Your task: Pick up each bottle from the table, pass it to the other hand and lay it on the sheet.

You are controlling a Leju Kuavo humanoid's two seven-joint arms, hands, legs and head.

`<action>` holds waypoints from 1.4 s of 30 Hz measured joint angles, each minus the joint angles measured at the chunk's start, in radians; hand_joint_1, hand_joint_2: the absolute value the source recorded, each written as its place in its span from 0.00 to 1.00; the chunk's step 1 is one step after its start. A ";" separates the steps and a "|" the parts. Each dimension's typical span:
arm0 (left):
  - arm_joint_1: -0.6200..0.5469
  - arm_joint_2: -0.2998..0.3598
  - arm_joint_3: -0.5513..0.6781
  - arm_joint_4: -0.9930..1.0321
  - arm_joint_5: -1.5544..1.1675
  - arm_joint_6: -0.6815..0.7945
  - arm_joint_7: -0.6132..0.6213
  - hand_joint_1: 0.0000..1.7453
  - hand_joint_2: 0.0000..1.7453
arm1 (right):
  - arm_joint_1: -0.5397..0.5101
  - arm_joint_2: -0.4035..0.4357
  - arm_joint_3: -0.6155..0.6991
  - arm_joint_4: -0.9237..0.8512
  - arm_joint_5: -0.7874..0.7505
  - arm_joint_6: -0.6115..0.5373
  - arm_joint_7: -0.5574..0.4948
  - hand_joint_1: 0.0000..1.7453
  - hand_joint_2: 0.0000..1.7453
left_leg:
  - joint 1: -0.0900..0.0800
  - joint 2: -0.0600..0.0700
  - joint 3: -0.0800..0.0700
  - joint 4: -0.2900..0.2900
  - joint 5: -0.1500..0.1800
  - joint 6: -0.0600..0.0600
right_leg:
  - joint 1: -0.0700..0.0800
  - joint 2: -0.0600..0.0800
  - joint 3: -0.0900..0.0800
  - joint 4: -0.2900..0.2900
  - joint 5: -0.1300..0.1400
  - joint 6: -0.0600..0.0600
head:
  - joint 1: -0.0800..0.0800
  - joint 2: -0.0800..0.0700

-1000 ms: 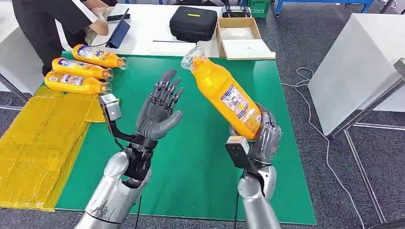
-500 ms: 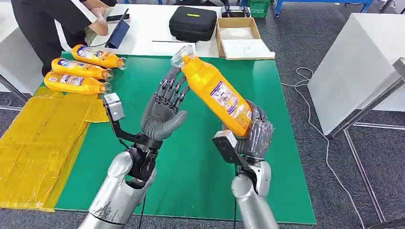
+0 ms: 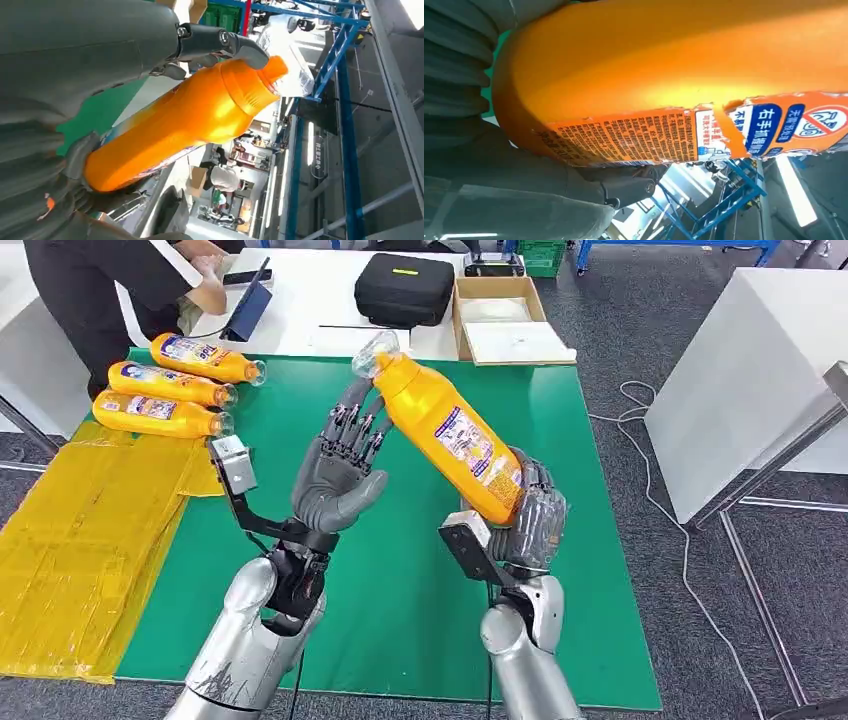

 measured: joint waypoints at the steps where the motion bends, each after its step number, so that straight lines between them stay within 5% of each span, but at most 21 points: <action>1: 0.000 0.000 0.000 0.000 -0.001 0.000 0.000 0.00 1.00 | -0.001 0.000 0.005 0.000 0.008 0.000 0.007 0.99 1.00 | 0.000 0.000 0.000 0.000 0.000 0.000 | 0.000 0.000 0.000 0.000 0.000 0.000 | 0.000 0.000; 12: -0.003 0.000 0.018 0.007 0.012 0.015 -0.002 0.00 1.00 | -0.016 -0.001 0.102 -0.011 0.067 -0.001 0.064 1.00 1.00 | 0.000 0.000 0.000 0.000 0.000 0.000 | 0.000 0.000 0.000 0.000 0.000 0.000 | 0.000 0.000; 28: -0.050 -0.008 0.018 0.064 0.056 0.000 0.007 0.00 1.00 | -0.020 -0.005 0.122 -0.088 0.024 -0.001 -0.067 1.00 1.00 | 0.000 0.000 0.000 0.000 0.000 0.000 | 0.000 0.000 0.000 0.000 0.000 0.000 | 0.000 0.000; 42: -0.080 -0.011 0.045 0.103 0.050 -0.006 -0.005 0.00 1.00 | -0.091 0.001 0.254 0.092 -0.090 -0.002 0.045 1.00 1.00 | 0.000 0.000 0.000 0.000 0.000 0.000 | 0.000 0.000 0.000 0.000 0.000 0.000 | 0.000 0.000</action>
